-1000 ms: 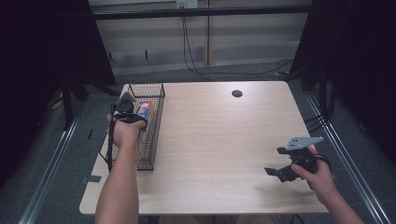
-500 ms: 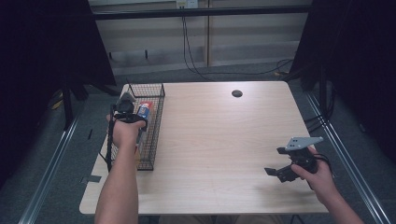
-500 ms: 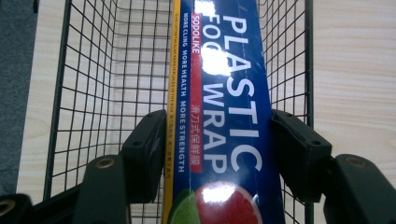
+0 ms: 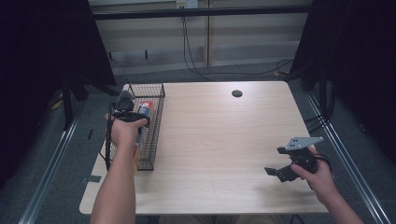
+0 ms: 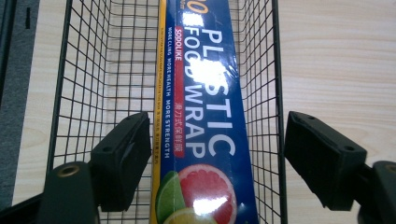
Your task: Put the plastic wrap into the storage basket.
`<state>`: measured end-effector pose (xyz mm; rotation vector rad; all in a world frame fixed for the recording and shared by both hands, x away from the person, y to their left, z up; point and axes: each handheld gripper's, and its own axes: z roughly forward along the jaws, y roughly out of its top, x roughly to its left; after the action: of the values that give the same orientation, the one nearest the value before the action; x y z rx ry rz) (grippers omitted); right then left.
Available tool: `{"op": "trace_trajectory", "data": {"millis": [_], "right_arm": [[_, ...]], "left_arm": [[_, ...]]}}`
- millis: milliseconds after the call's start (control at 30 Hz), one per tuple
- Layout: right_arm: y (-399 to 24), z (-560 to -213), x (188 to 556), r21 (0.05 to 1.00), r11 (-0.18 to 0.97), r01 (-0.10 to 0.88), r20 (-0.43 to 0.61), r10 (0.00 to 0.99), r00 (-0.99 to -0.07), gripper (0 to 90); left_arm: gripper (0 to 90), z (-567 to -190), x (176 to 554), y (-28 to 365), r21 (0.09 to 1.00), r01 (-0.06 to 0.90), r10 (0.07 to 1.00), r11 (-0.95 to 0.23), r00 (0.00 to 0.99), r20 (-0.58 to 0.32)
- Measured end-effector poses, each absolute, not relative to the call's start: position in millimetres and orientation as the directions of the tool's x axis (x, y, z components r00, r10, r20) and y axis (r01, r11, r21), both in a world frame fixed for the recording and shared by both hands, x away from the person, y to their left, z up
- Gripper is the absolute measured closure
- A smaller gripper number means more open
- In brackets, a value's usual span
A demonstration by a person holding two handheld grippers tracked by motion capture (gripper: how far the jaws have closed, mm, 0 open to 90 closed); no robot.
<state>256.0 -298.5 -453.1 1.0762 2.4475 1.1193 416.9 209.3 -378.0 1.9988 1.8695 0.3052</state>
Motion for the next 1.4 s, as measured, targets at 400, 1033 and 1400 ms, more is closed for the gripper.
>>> {"op": "trace_trajectory", "data": {"millis": [400,1033,1400], "right_arm": [[-298.6,-453.4,256.8,0.733,0.435,0.523,0.077,0.711,-0.699,3.4],[-296.7,-453.2,259.0,0.735,0.436,0.52,0.076,0.709,-0.702,3.4],[-292.6,-454.5,262.1,0.73,0.446,0.517,0.072,0.703,-0.708,3.4]], "left_arm": [[15.5,-362.3,410.4,203.3,0.457,0.888,0.978,-0.058,0.142,-0.152],[12.7,-348.3,402.7,182.9,0.498,0.858,0.95,-0.124,0.247,-0.189],[12.5,-342.3,397.6,172.1,0.52,0.84,0.931,-0.156,0.301,-0.207]]}}
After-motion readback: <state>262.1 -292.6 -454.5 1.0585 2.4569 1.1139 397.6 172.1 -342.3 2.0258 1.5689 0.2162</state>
